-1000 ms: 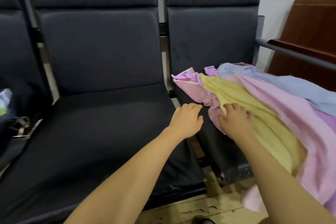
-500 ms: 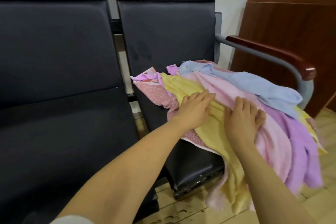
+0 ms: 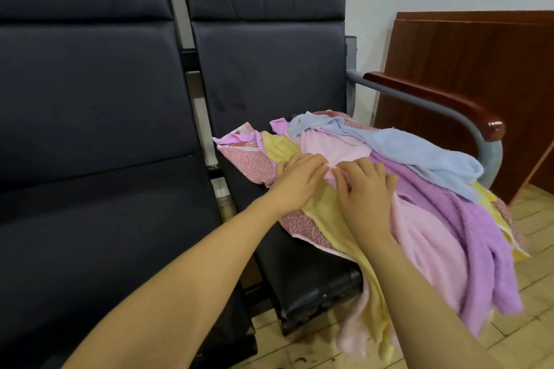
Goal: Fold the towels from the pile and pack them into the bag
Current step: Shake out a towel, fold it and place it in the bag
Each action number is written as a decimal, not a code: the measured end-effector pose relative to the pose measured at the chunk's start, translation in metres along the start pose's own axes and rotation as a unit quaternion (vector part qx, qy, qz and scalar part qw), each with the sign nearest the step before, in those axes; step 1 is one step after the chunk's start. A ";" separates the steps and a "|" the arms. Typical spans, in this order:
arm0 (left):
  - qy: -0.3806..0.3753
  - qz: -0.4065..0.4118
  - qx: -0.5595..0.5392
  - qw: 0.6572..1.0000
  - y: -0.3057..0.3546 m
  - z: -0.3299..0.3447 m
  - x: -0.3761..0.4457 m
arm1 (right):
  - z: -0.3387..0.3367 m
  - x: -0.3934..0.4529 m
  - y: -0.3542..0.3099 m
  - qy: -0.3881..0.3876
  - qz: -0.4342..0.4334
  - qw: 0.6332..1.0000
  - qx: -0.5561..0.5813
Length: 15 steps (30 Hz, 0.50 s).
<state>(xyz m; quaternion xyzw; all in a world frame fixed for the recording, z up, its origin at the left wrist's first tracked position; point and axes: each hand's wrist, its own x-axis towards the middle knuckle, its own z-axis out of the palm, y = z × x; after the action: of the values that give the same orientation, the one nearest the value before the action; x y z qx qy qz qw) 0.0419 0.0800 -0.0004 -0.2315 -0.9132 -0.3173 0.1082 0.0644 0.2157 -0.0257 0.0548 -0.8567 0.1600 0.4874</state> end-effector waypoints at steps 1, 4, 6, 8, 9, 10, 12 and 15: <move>0.003 -0.008 0.018 1.000 -0.003 -0.006 -0.006 | 0.001 -0.003 -0.004 -0.021 0.004 1.000 -0.014; 0.017 -0.003 0.094 0.995 -0.011 -0.028 -0.022 | 0.004 -0.011 -0.014 -0.071 -0.003 0.997 -0.026; 0.025 0.017 0.176 0.984 -0.014 -0.043 -0.032 | 0.001 -0.014 -0.023 -0.058 -0.038 0.998 -0.008; 0.041 0.035 0.241 0.969 -0.013 -0.060 -0.042 | -0.005 -0.011 -0.037 -0.022 -0.069 0.997 -0.002; 0.058 0.039 0.261 0.963 -0.014 -0.069 -0.048 | -0.008 -0.008 -0.046 -0.004 -0.078 0.997 0.007; 0.079 0.046 0.275 0.957 -0.016 -0.080 -0.056 | -0.012 -0.005 -0.057 0.007 -0.082 0.996 0.023; 0.119 0.060 0.287 0.949 -0.022 -0.097 -0.071 | -0.016 0.001 -0.076 0.014 -0.085 0.995 0.057; 0.122 0.022 0.271 0.954 -0.041 -0.128 -0.109 | -0.022 0.001 -0.120 -0.016 -0.127 0.985 0.118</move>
<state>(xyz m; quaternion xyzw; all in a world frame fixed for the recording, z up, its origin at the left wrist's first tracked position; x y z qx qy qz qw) 0.1225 -0.0676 0.0394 -0.1735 -0.9394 -0.0807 0.2843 0.1118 0.1101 0.0118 0.2229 -0.8252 0.1962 0.4804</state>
